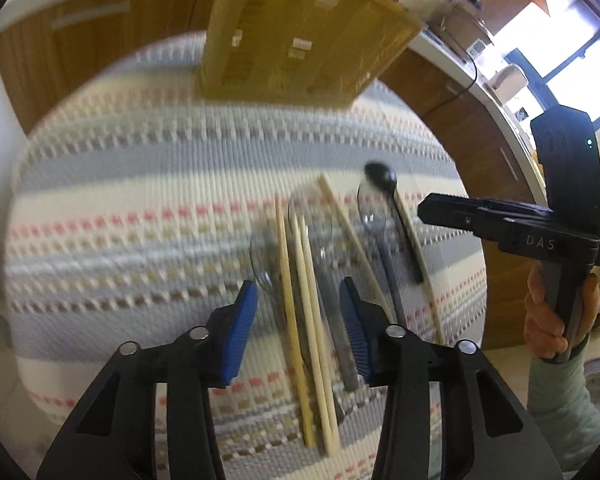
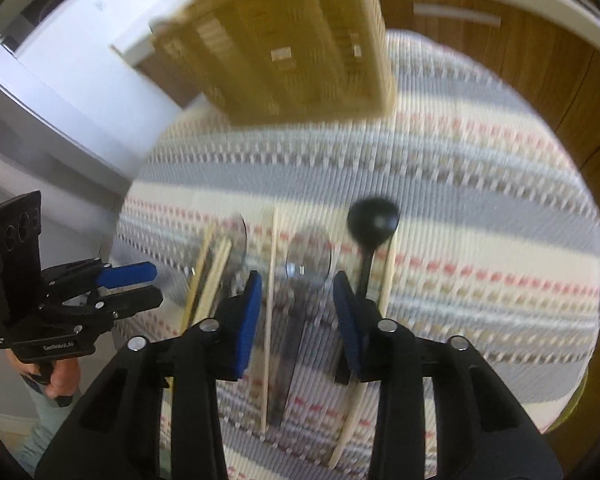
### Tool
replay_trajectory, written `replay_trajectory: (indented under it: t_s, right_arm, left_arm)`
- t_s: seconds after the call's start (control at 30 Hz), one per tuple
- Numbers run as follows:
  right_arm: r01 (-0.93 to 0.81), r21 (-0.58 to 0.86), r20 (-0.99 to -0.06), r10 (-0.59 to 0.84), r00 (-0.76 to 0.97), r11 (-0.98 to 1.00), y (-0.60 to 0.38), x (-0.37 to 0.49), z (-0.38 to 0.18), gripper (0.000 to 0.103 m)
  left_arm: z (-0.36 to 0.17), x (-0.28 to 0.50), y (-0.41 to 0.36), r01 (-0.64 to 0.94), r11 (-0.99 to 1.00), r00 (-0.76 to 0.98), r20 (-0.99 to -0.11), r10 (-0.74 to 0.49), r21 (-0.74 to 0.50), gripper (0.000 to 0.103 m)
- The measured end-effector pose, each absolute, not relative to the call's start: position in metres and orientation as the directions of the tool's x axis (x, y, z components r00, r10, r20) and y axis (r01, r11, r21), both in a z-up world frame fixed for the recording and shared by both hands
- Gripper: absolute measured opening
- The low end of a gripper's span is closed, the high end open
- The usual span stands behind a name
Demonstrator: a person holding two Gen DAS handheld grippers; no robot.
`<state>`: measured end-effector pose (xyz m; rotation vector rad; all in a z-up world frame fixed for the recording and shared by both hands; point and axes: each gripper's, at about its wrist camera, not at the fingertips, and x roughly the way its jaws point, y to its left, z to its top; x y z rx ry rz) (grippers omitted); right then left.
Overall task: Organize utensils
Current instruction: 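Grasp a wooden chopstick with the left tool while the right tool grasps a clear spoon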
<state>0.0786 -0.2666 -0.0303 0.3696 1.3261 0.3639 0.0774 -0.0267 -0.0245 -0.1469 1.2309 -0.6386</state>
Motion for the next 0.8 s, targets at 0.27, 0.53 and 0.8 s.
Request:
replay_trajectory:
  t_s: [0.27, 0.53, 0.8]
  right_arm:
    - [-0.062, 0.387, -0.915, 0.392, 0.099, 0.920, -0.236, 0.073, -0.058, 0.021]
    - [-0.078, 0.305, -0.947, 0.311, 0.079, 0.949, -0.210, 0.078, -0.068, 0.018]
    - [-0.075, 0.266, -0.961, 0.271, 0.064, 0.961, -0.186, 0.091, -0.068, 0.015]
  left_arm:
    - [-0.050, 0.074, -0.026, 0.347, 0.806, 0.127, -0.828, -0.547, -0.479, 0.029]
    - [-0.059, 0.077, -0.041, 0.357, 0.810, 0.119, -0.838, -0.533, -0.465, 0.026]
    - [-0.062, 0.089, -0.058, 0.351, 0.827, 0.125, -0.854, -0.505, -0.438, 0.016]
